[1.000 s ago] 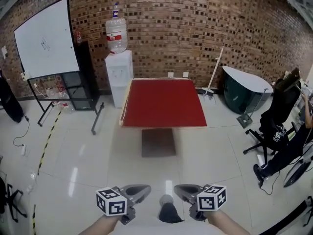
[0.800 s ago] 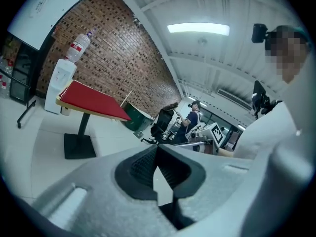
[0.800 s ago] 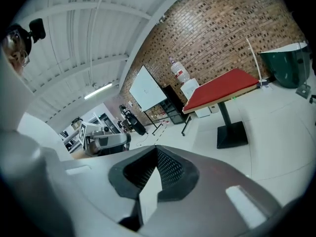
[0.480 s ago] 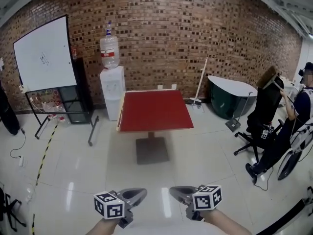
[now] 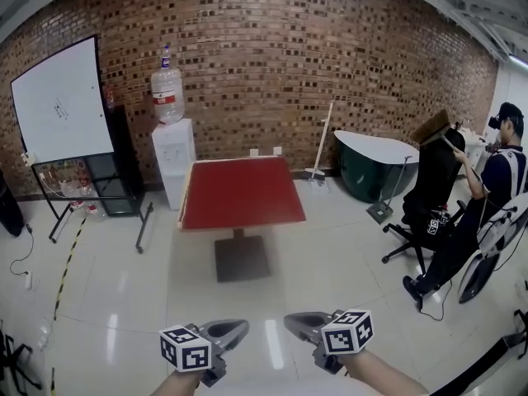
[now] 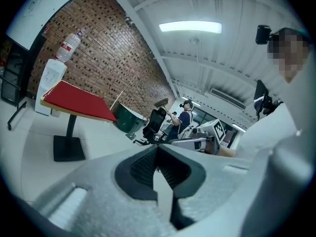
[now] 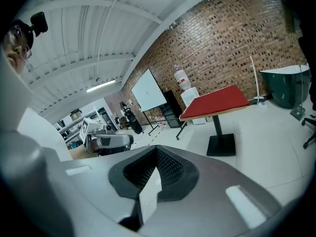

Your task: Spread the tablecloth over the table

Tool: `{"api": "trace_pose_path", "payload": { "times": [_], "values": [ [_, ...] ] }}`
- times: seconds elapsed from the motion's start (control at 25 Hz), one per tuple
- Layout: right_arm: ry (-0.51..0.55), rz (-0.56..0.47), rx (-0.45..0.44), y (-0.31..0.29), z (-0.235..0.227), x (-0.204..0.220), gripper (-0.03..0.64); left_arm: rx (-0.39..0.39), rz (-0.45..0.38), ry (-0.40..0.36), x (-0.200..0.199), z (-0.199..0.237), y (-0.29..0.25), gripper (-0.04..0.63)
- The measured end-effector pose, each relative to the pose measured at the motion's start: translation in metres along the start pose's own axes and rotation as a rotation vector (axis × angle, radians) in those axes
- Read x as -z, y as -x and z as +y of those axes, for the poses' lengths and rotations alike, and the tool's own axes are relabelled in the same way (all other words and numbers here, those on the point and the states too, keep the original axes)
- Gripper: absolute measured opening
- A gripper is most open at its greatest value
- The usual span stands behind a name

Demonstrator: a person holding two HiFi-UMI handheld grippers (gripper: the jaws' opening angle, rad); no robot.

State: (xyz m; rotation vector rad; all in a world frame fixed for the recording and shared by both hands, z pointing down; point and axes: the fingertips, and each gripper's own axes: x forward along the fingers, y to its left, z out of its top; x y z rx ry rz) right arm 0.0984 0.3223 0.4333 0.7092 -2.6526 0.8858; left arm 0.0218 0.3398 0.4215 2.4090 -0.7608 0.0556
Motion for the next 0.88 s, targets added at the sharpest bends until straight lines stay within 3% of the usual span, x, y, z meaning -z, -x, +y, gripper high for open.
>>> {"api": "trace_pose_path", "payload": {
  "times": [0.88],
  "values": [
    [-0.019,0.006,-0.034,0.006,-0.017,0.0,0.002,-0.036,0.03,0.029,0.006,0.006,-0.024,0.002]
  ]
}}
